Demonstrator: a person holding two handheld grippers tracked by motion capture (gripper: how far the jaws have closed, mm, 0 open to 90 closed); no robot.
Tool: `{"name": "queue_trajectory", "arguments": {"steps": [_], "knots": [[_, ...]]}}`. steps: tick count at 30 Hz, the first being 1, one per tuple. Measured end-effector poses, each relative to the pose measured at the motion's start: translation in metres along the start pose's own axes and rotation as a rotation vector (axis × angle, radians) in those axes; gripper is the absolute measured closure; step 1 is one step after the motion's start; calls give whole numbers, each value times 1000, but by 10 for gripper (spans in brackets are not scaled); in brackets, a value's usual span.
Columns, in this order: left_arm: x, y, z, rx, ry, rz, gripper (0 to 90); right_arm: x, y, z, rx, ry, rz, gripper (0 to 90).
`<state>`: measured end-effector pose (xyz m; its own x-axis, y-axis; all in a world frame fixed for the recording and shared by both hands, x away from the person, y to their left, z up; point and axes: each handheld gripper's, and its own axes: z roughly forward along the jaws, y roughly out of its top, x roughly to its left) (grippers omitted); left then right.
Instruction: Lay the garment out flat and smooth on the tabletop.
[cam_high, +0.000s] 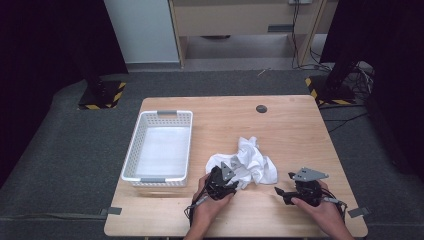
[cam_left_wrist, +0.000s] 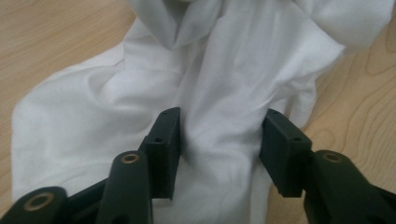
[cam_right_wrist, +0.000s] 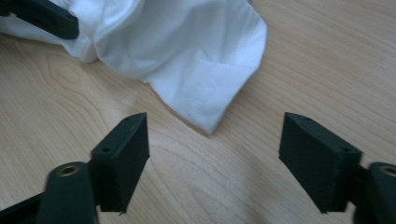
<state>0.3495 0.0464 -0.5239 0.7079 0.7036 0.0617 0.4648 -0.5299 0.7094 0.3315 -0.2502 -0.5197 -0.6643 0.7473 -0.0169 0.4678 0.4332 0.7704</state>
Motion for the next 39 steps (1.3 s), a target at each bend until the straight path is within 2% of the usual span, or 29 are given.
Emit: {"name": "queue_trajectory", "arguments": {"steps": [6, 8, 11, 14, 17, 19, 23, 25, 27, 34, 39], "knots": [[0, -4, 1, -13, -32, -22, 649, 6, 3, 6, 8, 10, -22, 405], [-1, -5, 1, -23, -39, -28, 693, 6, 4, 7, -4, -1, -25, 417], [-4, -6, 0, -23, -42, -18, 736, 11, 11, 5, -50, 13, -40, 422], [-7, -7, -1, -20, -49, -9, 756, 19, 16, 7, -69, 50, -50, 409], [-10, -8, -3, -13, -50, -2, 760, 30, 19, 14, -59, 96, -75, 406], [-13, -9, -5, -13, -53, -1, 763, 35, 21, 19, -48, 108, -100, 484], [-18, -11, -9, -3, -56, 14, 766, 41, 24, 23, -56, 123, -136, 759], [-20, -12, -13, 2, -53, 23, 780, 41, 25, 20, -72, 125, -135, 849], [-22, -13, -18, -5, -60, 14, 803, 40, 27, 13, -92, 131, -119, 886], [-26, -12, -37, -15, -25, 38, 823, 26, 24, -18, -143, 102, -51, 890], [-25, -15, -42, -18, -21, 10, 823, 13, 18, -35, -165, 83, -7, 890]]}}
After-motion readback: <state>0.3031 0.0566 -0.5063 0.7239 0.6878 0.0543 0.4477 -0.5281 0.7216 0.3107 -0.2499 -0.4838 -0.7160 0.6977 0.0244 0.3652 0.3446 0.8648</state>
